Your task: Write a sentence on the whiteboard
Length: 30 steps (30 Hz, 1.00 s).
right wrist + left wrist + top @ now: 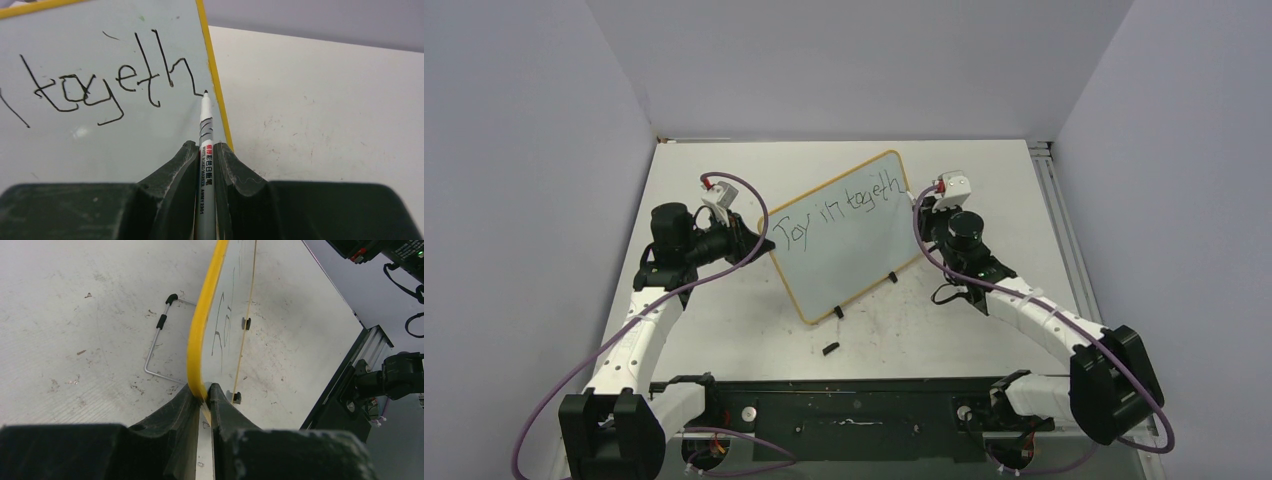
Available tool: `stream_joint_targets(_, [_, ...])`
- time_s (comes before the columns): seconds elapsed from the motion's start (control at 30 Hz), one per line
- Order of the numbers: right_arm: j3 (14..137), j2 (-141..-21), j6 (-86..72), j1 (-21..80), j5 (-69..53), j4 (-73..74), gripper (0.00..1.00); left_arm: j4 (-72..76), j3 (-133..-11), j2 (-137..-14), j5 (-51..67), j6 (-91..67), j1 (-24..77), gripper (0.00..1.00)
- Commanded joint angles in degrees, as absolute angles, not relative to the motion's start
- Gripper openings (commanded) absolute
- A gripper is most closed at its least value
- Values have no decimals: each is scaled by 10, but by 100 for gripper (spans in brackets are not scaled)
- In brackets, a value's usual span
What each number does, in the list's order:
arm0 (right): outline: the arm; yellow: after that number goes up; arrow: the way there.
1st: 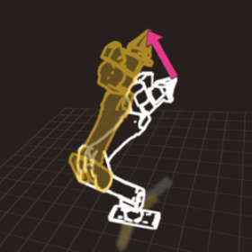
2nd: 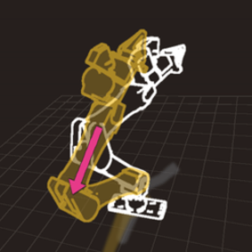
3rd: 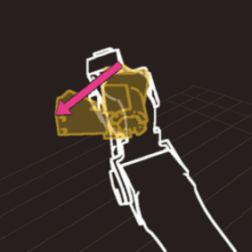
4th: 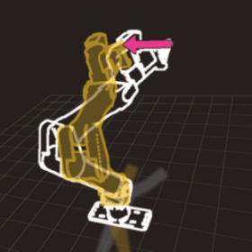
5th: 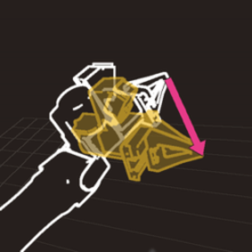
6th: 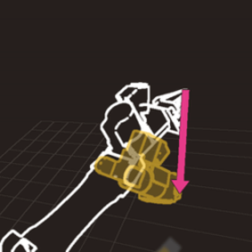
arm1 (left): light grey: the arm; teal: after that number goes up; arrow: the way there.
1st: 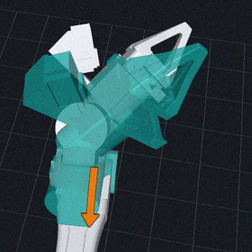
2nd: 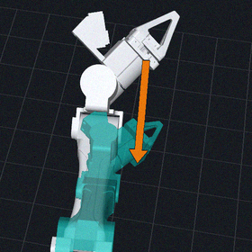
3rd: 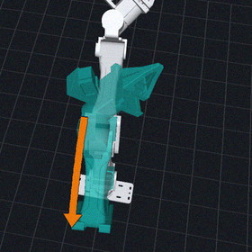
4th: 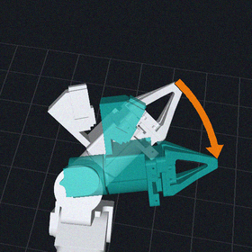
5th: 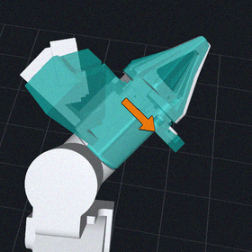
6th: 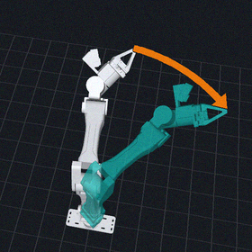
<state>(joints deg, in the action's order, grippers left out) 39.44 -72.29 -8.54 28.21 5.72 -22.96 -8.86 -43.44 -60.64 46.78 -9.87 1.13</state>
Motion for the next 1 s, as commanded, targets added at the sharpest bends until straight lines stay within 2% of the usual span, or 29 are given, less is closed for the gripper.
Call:
stream_joint_targets(0.0, [426,-659,-80,285,22,-228,5,-115,-446,-611,453,-80,7,0])
stream_joint_targets(0.3, [445,-608,-85,290,-64,-146,5,-115,-445,-605,456,-80,6,0])
stream_joint_targets(0.57, [410,-560,-122,299,-97,-101,5,-115,-445,-605,464,-82,7,0])
stream_joint_targets(0.73, [384,-568,-110,330,-131,-104,5,-114,-444,-606,464,-83,6,0])
stream_joint_targets(0.97, [366,-598,-106,382,-119,-141,5,-114,-443,-608,462,-82,6,0])
